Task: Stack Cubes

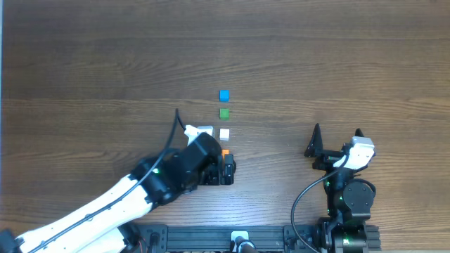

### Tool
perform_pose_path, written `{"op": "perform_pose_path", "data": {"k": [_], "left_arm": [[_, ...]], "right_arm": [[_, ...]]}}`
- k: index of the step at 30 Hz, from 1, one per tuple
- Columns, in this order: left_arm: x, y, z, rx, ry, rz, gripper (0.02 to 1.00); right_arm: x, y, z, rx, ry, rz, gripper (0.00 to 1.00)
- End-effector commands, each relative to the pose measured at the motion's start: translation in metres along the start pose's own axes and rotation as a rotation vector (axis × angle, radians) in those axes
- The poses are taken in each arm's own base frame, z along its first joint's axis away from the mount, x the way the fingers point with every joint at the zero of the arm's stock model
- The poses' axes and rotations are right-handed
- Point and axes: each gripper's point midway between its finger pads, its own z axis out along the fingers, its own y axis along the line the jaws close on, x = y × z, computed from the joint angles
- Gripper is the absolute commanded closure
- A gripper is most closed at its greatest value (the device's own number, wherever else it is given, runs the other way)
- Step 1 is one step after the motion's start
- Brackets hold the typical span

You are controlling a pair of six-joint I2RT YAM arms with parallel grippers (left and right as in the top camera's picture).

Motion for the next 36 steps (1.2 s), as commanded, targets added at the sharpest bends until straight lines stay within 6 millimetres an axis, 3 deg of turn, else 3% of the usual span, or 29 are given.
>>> {"op": "perform_pose_path", "data": {"k": [1, 7, 16, 22, 31, 36], "left_arm": [[0.011, 0.011, 0.028, -0.152, -0.016, -0.119, 0.023], [0.015, 0.012, 0.06, -0.188, 0.006, -0.131, 0.025], [0.021, 0.004, 0.086, -0.249, 0.062, -0.102, 0.038], [0.022, -0.002, 0.09, -0.274, 0.078, -0.03, 0.051], [0.028, 0.008, 0.087, -0.312, 0.11, 0.03, 0.06], [0.03, 0.011, 0.086, -0.322, 0.121, 0.052, 0.213]], "right_arm": [[0.002, 0.0, 0.0, -0.004, -0.001, 0.002, 0.009], [0.002, 0.0, 0.0, -0.004, -0.001, 0.002, 0.007], [0.002, 0.0, 0.0, -0.004, -0.001, 0.002, 0.009], [0.002, 0.0, 0.0, -0.004, -0.001, 0.002, 0.009], [0.002, 0.0, 0.0, -0.004, -0.001, 0.002, 0.007], [0.002, 0.0, 0.0, -0.004, -0.001, 0.002, 0.009]]}}
